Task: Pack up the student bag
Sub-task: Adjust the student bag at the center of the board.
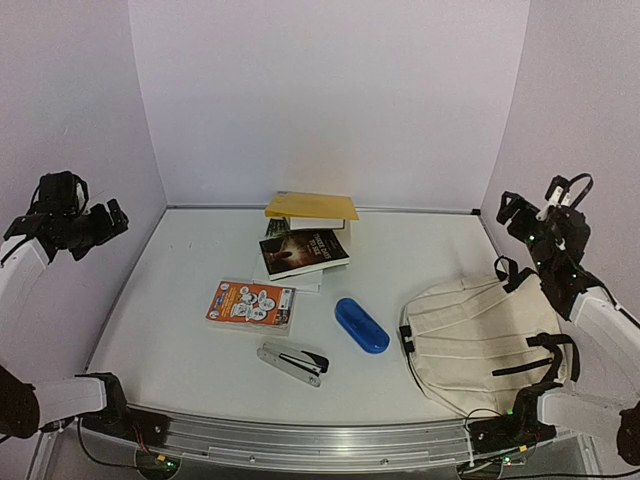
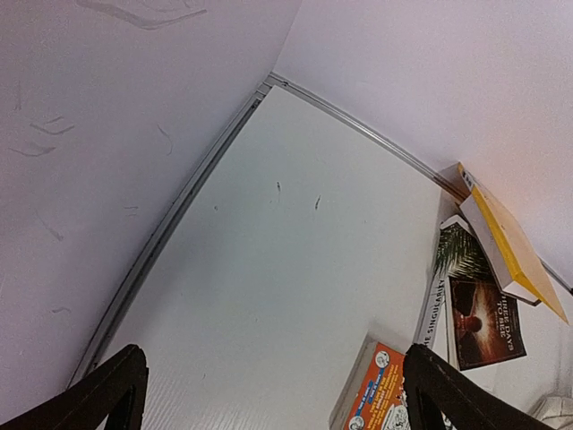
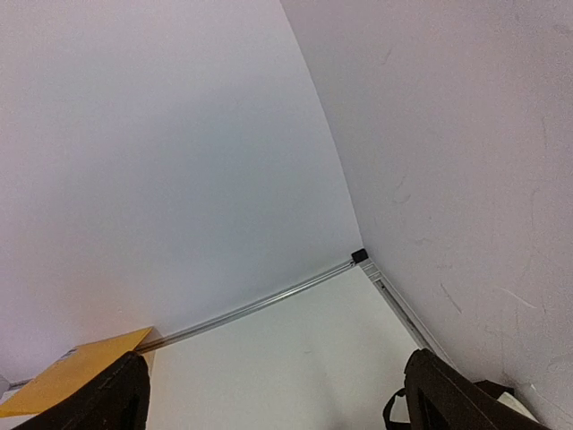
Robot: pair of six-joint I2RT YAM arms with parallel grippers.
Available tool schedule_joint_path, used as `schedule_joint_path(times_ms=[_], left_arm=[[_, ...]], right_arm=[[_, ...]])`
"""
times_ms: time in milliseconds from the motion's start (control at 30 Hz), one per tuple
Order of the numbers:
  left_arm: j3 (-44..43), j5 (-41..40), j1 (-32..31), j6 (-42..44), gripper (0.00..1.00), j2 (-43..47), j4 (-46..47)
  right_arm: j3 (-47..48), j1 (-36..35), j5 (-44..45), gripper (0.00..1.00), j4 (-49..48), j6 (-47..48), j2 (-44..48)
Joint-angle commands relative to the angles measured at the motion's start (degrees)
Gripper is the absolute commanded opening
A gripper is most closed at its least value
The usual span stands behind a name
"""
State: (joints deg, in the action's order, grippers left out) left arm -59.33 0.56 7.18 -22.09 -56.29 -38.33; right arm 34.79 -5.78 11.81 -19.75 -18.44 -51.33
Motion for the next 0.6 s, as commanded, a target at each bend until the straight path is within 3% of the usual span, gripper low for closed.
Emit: schedule_joint_path(times_ms=[0, 167, 400, 567], left_arm=[[-5.68, 2.79, 0.29, 3.78, 1.0, -0.9, -1.03], [-7.2, 1.47, 0.29, 3.83, 1.0, -2.49, 2.28], [-1.99, 10.1, 0.29, 5.3, 1.0, -3.75, 13.21], [-2.38, 7.95, 0.24, 5.19, 1.0, -7.54, 8.79]], right_arm=[[9.35, -0.22, -7.79, 0.98, 8.75, 1.76, -3.07], [16.15, -3.57, -13.83, 0.98, 18.4, 1.2, -9.06], [22.27, -18.95, -10.12, 0.98, 35.33, -3.06, -18.27], [23.48, -24.76, -10.88, 0.93, 44.35, -9.31, -23.05]])
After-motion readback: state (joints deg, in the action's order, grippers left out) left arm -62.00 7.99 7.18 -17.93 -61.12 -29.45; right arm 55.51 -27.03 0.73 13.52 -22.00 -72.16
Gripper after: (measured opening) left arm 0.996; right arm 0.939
